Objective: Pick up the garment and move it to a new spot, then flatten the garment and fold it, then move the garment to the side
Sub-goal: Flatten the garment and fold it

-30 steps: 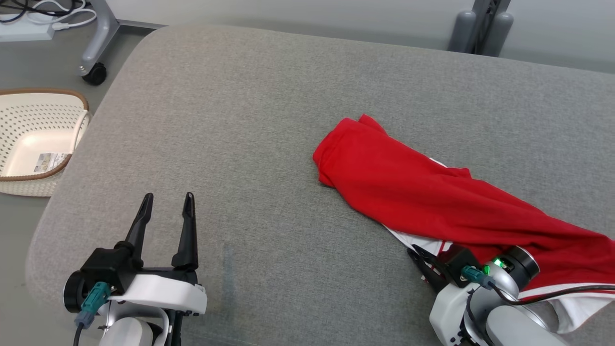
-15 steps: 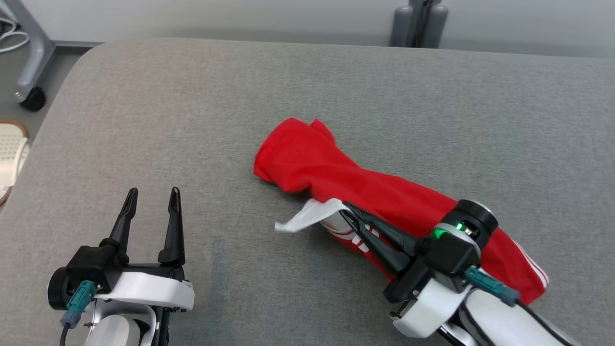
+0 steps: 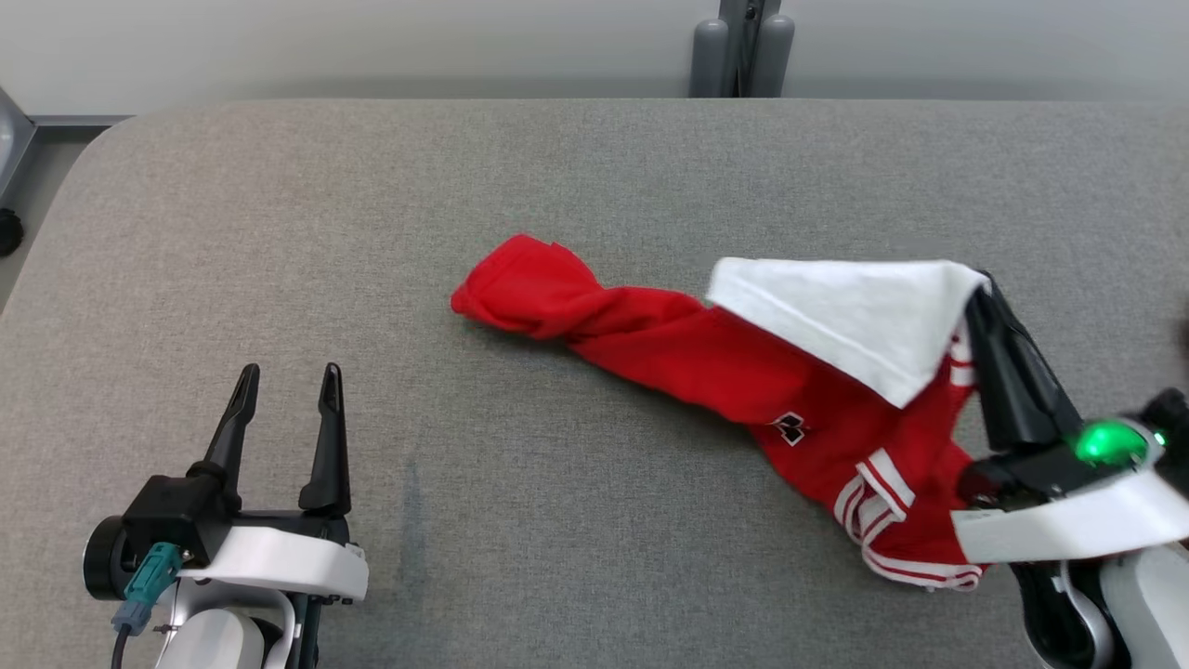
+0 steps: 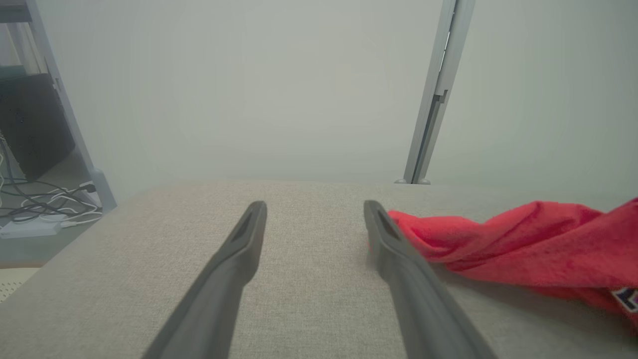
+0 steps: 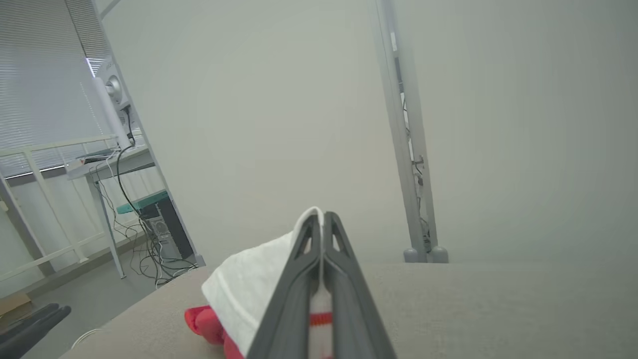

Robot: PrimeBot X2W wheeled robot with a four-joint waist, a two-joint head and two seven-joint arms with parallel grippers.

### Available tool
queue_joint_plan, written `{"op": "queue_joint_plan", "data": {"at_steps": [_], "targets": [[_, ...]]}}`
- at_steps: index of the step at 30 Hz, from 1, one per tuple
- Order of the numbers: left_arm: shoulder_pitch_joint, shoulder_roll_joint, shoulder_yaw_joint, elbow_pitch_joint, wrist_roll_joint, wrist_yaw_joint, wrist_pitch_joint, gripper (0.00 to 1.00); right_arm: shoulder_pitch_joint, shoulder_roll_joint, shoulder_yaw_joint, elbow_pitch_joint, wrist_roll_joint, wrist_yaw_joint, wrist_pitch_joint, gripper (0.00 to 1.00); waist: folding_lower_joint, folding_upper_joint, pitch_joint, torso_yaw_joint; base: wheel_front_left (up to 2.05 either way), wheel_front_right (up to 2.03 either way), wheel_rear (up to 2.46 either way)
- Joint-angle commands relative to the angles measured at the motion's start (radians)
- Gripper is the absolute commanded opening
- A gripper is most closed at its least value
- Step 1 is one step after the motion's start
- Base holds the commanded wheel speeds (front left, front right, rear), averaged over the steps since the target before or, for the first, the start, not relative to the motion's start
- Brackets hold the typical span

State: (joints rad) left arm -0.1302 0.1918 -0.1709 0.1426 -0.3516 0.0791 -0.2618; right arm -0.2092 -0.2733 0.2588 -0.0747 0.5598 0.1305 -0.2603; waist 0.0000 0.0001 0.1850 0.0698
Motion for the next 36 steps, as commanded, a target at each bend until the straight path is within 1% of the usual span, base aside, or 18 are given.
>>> {"op": "queue_joint_plan", "data": {"at_steps": [1, 5, 7, 11, 16, 19, 20, 21, 23, 26, 30, 31, 36], "targets": [[-0.011, 0.007, 0.001, 0.003, 0.006, -0.005, -0.004, 1.00, 0.023, 0.006, -0.020, 0.016, 0.006, 0.001, -0.006, 0.00, 0.0000, -0.0001, 0.000, -0.001, 0.00, 0.00, 0.00], [-0.014, 0.008, -0.002, 0.007, 0.004, -0.006, -0.004, 1.00, 0.094, 0.029, -0.096, 0.127, 0.008, 0.001, -0.005, 0.00, 0.0000, -0.0001, -0.002, -0.004, 0.00, 0.00, 0.00], [-0.012, 0.010, -0.002, 0.009, 0.002, -0.006, -0.004, 1.00, 0.117, 0.046, -0.110, 0.189, 0.018, 0.001, -0.005, 0.00, 0.0000, -0.0001, -0.004, -0.007, 0.00, 0.00, 0.00], [-0.003, 0.015, -0.005, 0.011, -0.001, -0.003, -0.002, 1.00, 0.139, 0.058, -0.133, 0.314, 0.000, 0.001, -0.005, 0.00, 0.0000, -0.0001, -0.010, -0.013, 0.00, 0.00, 0.00], [0.001, 0.022, -0.005, 0.003, -0.003, 0.003, 0.004, 1.00, 0.136, 0.076, -0.162, 0.416, -0.023, 0.001, -0.005, 0.00, 0.0000, -0.0001, -0.015, -0.017, 0.00, 0.00, 0.00], [0.005, 0.026, -0.004, -0.001, -0.005, 0.008, 0.007, 1.00, 0.115, 0.090, -0.162, 0.468, -0.013, 0.001, -0.005, 0.00, 0.0000, -0.0001, -0.016, -0.022, 0.00, 0.00, 0.00], [0.007, 0.028, -0.004, -0.002, -0.006, 0.009, 0.008, 1.00, 0.115, 0.096, -0.160, 0.492, -0.001, 0.001, -0.005, 0.47, 0.0000, -0.0001, -0.018, -0.023, 0.00, 0.00, 0.00], [0.009, 0.029, -0.004, -0.002, -0.007, 0.009, 0.009, 1.00, 0.106, 0.095, -0.163, 0.498, -0.003, 0.001, -0.005, 1.00, 0.0000, -0.0001, -0.020, -0.025, 0.00, 0.00, 0.00], [0.014, 0.031, -0.004, -0.005, -0.008, 0.010, 0.011, 1.00, 0.092, 0.100, -0.172, 0.505, -0.007, 0.001, -0.005, 1.00, 0.0000, -0.0001, -0.024, -0.027, 0.00, 0.00, 0.00], [0.019, 0.034, -0.003, -0.010, -0.011, 0.013, 0.009, 1.00, 0.084, 0.106, -0.198, 0.471, -0.035, 0.001, -0.005, 1.00, 0.0000, -0.0001, -0.031, -0.034, 0.00, 0.00, 0.00], [0.028, 0.037, 0.002, -0.020, -0.011, 0.022, 0.007, 1.00, 0.093, 0.120, -0.235, 0.387, -0.098, 0.001, -0.005, 1.00, 0.0000, -0.0001, -0.043, -0.041, 0.00, 0.00, 0.00], [0.028, 0.037, 0.002, -0.020, -0.011, 0.022, 0.007, 1.00, 0.093, 0.120, -0.235, 0.387, -0.098, 0.001, -0.005, 1.00, 0.0000, -0.0001, -0.043, -0.041, 0.00, 0.00, 0.00], [0.053, 0.041, 0.001, -0.037, -0.005, 0.032, 0.006, 1.00, 0.112, 0.129, -0.226, 0.277, -0.177, 0.001, -0.005, 1.00, 0.0000, -0.0001, -0.067, -0.051, 0.00, 0.00, 0.00]]}}
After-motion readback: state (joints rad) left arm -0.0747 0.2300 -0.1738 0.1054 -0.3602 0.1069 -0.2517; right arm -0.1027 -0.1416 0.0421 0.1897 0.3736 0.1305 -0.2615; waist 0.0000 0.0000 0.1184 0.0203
